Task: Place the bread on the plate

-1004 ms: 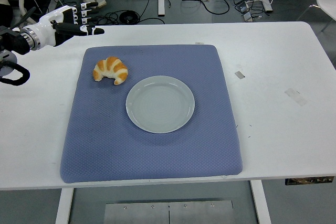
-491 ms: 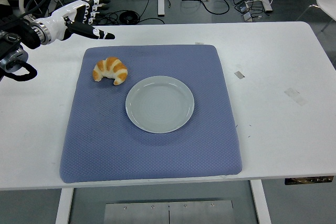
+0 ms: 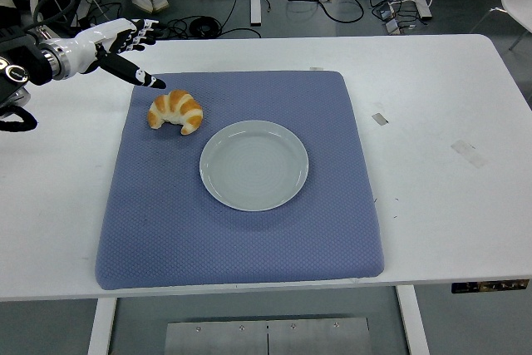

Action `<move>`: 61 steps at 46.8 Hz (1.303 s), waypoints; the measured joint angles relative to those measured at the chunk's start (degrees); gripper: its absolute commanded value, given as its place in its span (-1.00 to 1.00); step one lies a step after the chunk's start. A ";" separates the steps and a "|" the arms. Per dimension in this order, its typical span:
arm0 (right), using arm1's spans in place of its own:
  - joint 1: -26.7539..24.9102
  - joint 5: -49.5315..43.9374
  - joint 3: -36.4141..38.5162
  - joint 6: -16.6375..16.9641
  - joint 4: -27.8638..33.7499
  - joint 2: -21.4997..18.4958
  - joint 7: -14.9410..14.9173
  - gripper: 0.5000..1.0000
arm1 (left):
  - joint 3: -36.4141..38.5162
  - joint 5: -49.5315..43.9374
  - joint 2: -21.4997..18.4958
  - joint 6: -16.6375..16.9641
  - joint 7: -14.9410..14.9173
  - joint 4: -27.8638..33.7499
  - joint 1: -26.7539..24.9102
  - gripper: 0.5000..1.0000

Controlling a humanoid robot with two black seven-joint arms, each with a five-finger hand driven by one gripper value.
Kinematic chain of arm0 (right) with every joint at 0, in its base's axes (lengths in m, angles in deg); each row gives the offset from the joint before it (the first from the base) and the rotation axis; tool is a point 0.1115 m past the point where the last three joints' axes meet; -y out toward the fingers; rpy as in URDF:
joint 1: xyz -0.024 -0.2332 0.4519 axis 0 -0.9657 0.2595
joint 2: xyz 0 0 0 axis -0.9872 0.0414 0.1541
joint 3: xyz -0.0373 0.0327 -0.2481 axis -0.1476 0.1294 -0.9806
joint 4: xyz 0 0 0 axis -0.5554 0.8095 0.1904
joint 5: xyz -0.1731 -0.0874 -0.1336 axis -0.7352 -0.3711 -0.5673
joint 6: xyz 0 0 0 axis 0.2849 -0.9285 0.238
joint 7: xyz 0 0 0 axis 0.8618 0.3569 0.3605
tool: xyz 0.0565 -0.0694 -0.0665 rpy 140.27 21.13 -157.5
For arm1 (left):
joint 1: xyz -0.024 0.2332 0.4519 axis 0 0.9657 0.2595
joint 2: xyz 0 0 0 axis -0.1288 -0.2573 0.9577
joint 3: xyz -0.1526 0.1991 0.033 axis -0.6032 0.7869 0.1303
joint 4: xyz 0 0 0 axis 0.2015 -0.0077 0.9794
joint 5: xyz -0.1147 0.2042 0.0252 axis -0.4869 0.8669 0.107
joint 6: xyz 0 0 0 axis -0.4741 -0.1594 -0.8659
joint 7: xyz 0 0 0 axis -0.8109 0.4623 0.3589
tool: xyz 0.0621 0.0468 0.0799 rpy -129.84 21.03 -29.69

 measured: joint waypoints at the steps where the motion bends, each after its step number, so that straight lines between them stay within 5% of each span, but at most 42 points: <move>1: -0.01 0.00 0.00 0.00 0.00 0.00 0.00 1.00 | 0.03 0.06 -0.20 -0.36 0.07 0.48 -0.03 0.92; 47: 0.01 -0.01 -0.01 0.00 0.00 0.00 0.00 1.00 | 12.57 3.96 -0.26 0.83 0.30 -0.20 -1.08 0.78; 61: 0.01 0.00 0.00 0.00 0.00 0.00 -0.01 1.00 | 12.71 3.96 3.28 2.95 1.87 -5.28 -0.80 0.71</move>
